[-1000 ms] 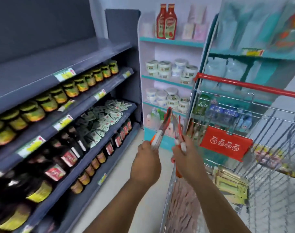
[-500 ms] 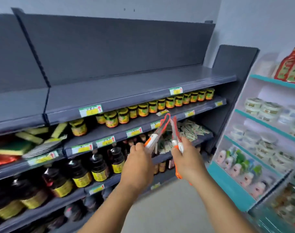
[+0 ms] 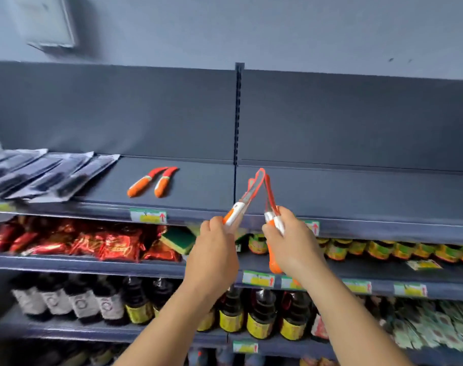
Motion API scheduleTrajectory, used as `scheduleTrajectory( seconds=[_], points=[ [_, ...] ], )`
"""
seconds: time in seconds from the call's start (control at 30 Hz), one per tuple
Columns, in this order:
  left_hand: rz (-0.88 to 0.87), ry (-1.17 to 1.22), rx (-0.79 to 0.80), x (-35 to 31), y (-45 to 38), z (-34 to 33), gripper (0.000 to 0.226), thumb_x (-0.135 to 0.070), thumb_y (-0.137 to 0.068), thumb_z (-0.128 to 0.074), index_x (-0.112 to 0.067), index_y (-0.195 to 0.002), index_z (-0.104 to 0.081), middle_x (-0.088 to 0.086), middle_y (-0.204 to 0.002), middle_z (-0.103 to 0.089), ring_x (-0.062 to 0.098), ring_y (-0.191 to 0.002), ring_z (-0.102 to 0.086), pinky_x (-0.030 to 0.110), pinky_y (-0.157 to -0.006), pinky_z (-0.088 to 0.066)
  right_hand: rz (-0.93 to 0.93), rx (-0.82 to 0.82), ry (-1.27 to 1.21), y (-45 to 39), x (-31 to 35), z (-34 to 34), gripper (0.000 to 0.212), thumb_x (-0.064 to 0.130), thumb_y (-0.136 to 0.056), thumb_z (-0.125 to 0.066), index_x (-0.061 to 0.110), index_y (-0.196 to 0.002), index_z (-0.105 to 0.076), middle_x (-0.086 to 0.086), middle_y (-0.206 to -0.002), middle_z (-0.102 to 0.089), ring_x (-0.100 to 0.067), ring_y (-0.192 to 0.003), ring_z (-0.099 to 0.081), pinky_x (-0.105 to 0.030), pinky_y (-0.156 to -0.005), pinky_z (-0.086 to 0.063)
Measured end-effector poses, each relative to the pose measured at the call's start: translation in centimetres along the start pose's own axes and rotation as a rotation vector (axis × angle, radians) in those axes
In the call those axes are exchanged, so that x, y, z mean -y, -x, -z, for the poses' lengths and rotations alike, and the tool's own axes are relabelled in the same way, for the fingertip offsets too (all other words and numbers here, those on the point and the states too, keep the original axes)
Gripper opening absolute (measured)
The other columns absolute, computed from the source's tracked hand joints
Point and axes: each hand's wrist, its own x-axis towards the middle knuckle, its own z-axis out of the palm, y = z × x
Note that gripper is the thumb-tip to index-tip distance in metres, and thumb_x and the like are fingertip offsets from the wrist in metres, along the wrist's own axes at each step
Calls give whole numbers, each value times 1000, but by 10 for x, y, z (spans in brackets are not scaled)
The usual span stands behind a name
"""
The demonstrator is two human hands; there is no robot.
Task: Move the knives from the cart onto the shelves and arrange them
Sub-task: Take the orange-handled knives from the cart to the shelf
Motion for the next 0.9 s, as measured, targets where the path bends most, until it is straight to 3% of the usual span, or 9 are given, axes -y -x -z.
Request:
scheduleTrajectory(
  seconds=[0.13,0.33,0.5,0.7,0.9],
  points=[
    [91,-75,-63,31,-40,31,9,-20,-100,-37,-14,-107,-39,3,-108,-45,29,-91,-55,32,-64,-32,82,60,-40,-40,39,-37,18,28,-95,-47,21,-111,-53,0,-90,-54,-22,-76,-44,-24,-52,-30],
    [176,-164,-98,71,-93,54,15,-20,-100,-36,-10,-110,-41,10,-122,-44,34,-99,-56,36,-69,-37,119,132,-50,-100,77,-90,23,25,-93,-50,15,-113,-55,-8,-104,-63,-26,-83,-49,-28,-68,-35],
    [234,-246,-95,94,-140,44,36,-12,-96,-43,-7,-130,-34,11,-121,-45,34,-104,-56,35,-70,-38,91,219,25,-153,89,-134,27,26,-94,-49,10,-115,-55,-11,-112,-63,-31,-96,-56,-30,-72,-39],
    [234,-333,-15,99,-193,23,63,-4,-92,-42,-24,-146,-17,11,-136,-34,32,-117,-49,38,-85,-44,27,263,163,-212,89,-178,30,27,-96,-49,7,-117,-55,-17,-119,-60,-34,-108,-58,-34,-81,-46],
    [200,-407,22,112,-225,9,45,-14,-96,-40,-28,-138,-38,10,-134,-39,30,-118,-47,36,-87,-43,-46,269,227,-250,88,-202,42,29,-96,-49,6,-131,-48,-16,-128,-47,-36,-117,-52,-38,-94,-44]
  ],
)
